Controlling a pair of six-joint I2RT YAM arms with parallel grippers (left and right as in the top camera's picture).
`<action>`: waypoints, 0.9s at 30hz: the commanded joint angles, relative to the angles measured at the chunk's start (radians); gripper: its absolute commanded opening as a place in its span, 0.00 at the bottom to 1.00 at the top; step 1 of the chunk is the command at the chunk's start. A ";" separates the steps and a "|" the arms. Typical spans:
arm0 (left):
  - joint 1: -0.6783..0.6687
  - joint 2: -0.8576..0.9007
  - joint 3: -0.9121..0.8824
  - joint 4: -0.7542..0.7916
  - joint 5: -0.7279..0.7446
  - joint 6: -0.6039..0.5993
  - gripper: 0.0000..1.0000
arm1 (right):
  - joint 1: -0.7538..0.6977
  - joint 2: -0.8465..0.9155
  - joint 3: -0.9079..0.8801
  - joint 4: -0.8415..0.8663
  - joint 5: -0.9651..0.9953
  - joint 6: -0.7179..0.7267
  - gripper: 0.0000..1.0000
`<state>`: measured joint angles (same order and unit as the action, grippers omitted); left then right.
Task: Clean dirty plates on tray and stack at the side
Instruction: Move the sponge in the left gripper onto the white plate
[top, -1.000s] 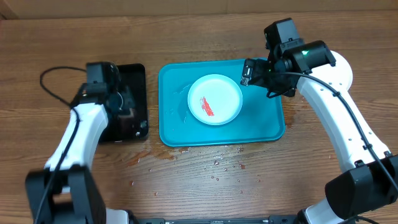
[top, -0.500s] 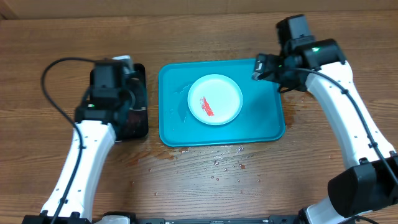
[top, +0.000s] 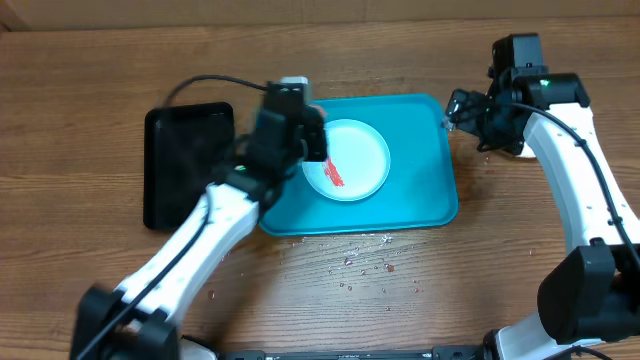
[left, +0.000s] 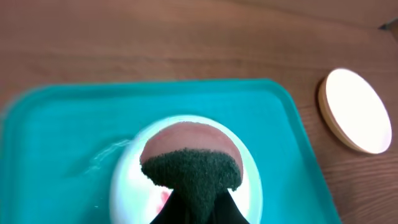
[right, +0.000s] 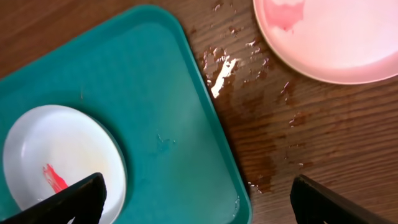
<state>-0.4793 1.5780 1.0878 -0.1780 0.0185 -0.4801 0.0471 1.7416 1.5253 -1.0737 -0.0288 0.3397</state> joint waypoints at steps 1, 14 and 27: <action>-0.038 0.098 0.033 0.022 0.000 -0.132 0.04 | -0.003 -0.028 -0.034 0.026 -0.014 -0.016 0.96; -0.084 0.332 0.161 -0.040 -0.047 -0.198 0.04 | -0.002 -0.027 -0.154 0.150 -0.107 -0.034 0.90; -0.076 0.443 0.161 -0.005 -0.022 -0.270 0.04 | 0.097 0.045 -0.185 0.194 -0.122 -0.034 0.81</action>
<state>-0.5568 2.0010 1.2259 -0.1928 -0.0113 -0.7166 0.1291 1.7512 1.3441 -0.8845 -0.1493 0.3130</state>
